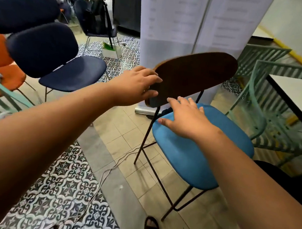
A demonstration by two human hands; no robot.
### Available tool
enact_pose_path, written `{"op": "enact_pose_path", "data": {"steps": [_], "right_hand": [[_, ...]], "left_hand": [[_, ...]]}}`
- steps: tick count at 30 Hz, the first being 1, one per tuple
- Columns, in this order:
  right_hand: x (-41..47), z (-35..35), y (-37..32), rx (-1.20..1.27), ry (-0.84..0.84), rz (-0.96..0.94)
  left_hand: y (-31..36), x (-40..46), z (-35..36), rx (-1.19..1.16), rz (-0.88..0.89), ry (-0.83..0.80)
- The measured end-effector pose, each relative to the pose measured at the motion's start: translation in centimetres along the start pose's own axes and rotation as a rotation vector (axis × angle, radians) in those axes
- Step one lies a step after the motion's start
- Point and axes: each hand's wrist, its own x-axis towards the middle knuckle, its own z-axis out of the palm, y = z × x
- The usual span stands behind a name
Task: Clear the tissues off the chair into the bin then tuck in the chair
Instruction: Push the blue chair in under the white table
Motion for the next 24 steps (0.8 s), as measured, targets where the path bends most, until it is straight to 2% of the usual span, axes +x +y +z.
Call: {"op": "enact_pose_path", "data": {"steps": [8, 12, 16, 19, 24], "right_hand": [[8.5, -0.9, 0.6, 0.048, 0.024, 0.054], [14.8, -2.0, 1.7, 0.177, 0.053, 0.113], [18.5, -1.5, 2.2, 0.301, 0.034, 0.184], [21.0, -1.6, 2.3, 0.335, 0.053, 0.221], [24.5, -2.0, 2.4, 0.372, 0.056, 0.276]], "left_hand": [[-5.9, 7.8, 1.1, 0.023, 0.044, -0.028], [-10.2, 13.4, 1.9, 0.061, 0.032, 0.011], [-12.5, 17.0, 2.9, 0.151, 0.061, -0.007], [-13.8, 19.7, 3.4, 0.146, 0.045, -0.024], [-15.8, 24.4, 4.4, 0.188, 0.112, -0.053]]}}
